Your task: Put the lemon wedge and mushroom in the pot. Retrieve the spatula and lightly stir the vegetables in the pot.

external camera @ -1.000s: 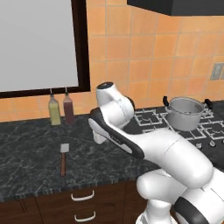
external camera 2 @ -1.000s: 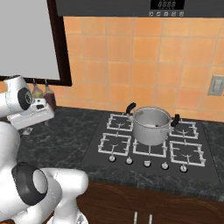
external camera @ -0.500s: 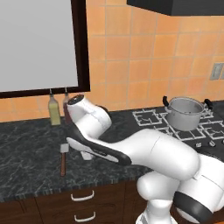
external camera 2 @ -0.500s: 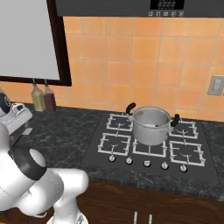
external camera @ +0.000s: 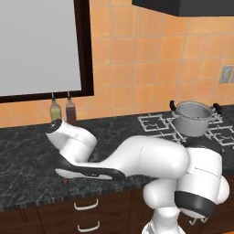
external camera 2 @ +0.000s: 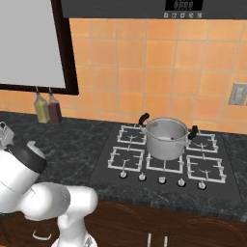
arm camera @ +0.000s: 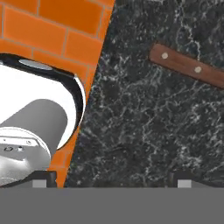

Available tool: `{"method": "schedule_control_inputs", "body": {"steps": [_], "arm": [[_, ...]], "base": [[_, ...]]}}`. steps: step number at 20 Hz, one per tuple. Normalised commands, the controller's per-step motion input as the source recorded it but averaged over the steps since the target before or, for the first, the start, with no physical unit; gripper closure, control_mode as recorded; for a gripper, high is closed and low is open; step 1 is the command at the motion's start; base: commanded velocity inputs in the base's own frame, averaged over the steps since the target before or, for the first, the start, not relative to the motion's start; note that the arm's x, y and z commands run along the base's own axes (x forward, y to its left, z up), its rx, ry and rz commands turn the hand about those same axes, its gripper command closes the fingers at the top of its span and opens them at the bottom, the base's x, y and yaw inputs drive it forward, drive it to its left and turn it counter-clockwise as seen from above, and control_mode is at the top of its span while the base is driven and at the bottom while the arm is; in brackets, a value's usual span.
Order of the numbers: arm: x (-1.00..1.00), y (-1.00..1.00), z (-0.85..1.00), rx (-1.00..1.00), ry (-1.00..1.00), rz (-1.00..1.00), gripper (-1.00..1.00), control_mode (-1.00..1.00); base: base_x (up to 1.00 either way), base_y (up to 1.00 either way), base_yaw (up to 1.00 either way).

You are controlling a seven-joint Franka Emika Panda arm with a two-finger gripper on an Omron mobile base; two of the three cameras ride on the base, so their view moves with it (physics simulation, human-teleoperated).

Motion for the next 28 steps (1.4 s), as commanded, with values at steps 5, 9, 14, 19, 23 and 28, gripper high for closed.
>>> {"method": "schedule_control_inputs", "body": {"steps": [5, 9, 14, 19, 23, 28], "arm": [[0.0, 0.63, -0.31, -0.23, -0.04, 0.54, -1.0, -1.0], [0.0, 0.44, -0.27, -0.22, -0.2, 0.22, -1.0, -1.0], [0.0, 0.45, -0.17, -0.18, -0.15, 0.02, -1.0, -1.0], [0.0, 0.25, -0.15, -0.16, -0.01, -0.07, -1.0, -1.0], [0.0, 0.0, -0.27, -0.1, 0.0, -0.01, -1.0, -1.0], [0.1, -0.04, -0.12, -0.04, 0.0, 0.03, -1.0, -1.0]], "base": [[0.0, 0.0, 0.0], [0.0, 0.0, 0.0], [0.0, 0.0, 0.0], [0.0, 0.0, 0.0], [0.0, 0.0, 0.0], [0.0, 0.0, 0.0]]}}
